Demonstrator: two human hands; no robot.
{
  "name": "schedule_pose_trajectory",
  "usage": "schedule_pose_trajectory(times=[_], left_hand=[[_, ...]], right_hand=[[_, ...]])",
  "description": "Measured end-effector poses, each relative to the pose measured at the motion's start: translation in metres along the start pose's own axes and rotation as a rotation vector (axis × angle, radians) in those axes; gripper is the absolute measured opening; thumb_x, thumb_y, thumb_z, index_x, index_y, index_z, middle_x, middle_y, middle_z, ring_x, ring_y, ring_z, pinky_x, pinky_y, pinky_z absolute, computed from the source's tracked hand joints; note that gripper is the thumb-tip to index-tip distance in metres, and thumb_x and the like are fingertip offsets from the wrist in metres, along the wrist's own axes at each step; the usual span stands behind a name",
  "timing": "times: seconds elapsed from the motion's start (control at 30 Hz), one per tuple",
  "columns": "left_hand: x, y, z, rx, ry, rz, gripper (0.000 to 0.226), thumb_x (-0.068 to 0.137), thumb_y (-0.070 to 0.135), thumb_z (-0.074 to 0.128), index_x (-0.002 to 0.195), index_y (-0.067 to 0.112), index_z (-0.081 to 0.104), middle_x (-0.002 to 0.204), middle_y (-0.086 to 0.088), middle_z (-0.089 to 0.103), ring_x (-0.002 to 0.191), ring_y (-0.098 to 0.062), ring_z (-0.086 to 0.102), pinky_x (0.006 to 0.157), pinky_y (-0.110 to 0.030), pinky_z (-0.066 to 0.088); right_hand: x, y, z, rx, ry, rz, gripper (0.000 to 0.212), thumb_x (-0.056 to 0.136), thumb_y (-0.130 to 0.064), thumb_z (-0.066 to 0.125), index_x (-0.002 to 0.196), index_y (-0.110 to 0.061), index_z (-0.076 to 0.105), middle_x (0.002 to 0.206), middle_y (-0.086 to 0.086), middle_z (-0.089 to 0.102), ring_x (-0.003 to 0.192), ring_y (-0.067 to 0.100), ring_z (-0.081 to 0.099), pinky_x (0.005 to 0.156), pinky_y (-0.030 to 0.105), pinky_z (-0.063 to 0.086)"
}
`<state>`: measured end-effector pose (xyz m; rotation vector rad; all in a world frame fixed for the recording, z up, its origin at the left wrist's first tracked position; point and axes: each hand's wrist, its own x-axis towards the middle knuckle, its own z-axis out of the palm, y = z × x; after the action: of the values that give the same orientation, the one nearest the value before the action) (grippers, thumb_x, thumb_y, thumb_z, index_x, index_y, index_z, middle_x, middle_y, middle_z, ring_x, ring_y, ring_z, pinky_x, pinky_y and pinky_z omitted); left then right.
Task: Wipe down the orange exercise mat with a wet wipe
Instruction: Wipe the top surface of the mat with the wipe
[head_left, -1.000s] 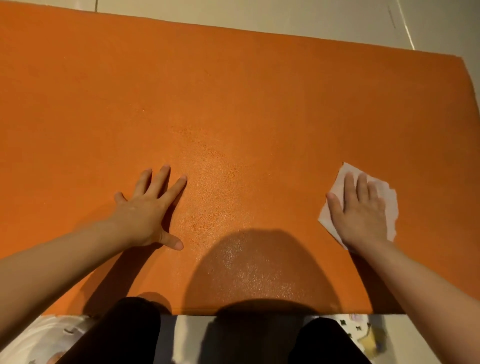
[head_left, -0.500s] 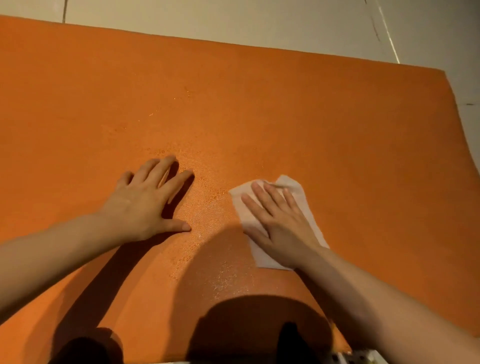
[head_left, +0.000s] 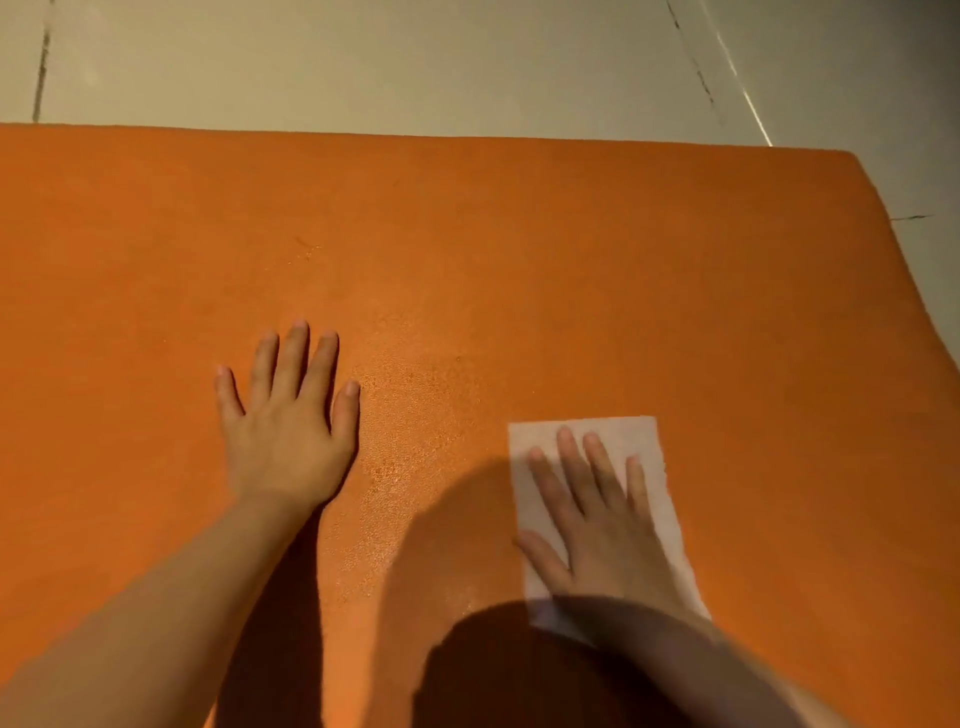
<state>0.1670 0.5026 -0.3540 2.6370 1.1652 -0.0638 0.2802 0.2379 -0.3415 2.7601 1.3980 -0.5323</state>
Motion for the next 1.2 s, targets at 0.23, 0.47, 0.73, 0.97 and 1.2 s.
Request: schedule_pose_trajectory(times=[0.23,0.47,0.73,0.97,1.2], left_hand=[[0.005,0.0,0.003,0.005,0.048,-0.01,0.065,0.097,0.054,0.016,0.153,0.025,0.033,0.163,0.0,0.022,0.151,-0.021,0.011,0.119,-0.052,0.001],[0.005,-0.002,0.006,-0.009,0.113,-0.011,0.059,0.098,0.047,0.025,0.148,0.022,0.044,0.158,-0.005,0.035,0.148,-0.025,0.021,0.117,-0.051,0.005],[0.008,-0.003,0.007,0.015,0.168,-0.006,0.057,0.095,0.044,0.03,0.145,0.022,0.048,0.154,-0.007,0.042,0.144,-0.026,0.027,0.115,-0.053,0.012],[0.009,-0.001,0.006,0.033,0.162,0.007,0.057,0.094,0.044,0.031,0.145,0.022,0.048,0.153,-0.006,0.042,0.144,-0.025,0.027,0.115,-0.049,0.011],[0.01,-0.003,0.004,0.036,0.16,0.014,0.058,0.094,0.044,0.032,0.144,0.02,0.05,0.152,-0.008,0.044,0.143,-0.028,0.03,0.114,-0.056,0.015]], right_hand=[[0.079,-0.006,-0.015,-0.097,-0.043,-0.521,0.065,0.096,-0.063,0.028,0.152,-0.029,0.029,0.162,0.0,0.021,0.15,0.021,0.017,0.118,0.049,0.009],[0.112,0.105,-0.053,-0.051,-0.003,0.24,0.071,0.086,-0.076,-0.002,0.148,-0.043,-0.016,0.161,-0.01,-0.021,0.147,0.009,-0.023,0.12,0.044,-0.013],[0.11,0.001,-0.026,-0.029,0.076,-0.119,0.075,0.097,-0.068,0.014,0.157,-0.023,0.016,0.164,0.007,0.009,0.152,0.022,-0.003,0.119,0.053,0.001],[0.194,0.002,-0.043,-0.084,0.07,-0.382,0.072,0.093,-0.066,0.026,0.155,-0.029,0.022,0.163,0.0,0.017,0.15,0.021,0.015,0.119,0.045,0.003],[0.24,0.081,-0.081,0.043,0.081,0.353,0.07,0.097,-0.066,0.01,0.156,-0.032,-0.004,0.164,-0.002,-0.013,0.15,0.017,-0.015,0.12,0.051,-0.009]])
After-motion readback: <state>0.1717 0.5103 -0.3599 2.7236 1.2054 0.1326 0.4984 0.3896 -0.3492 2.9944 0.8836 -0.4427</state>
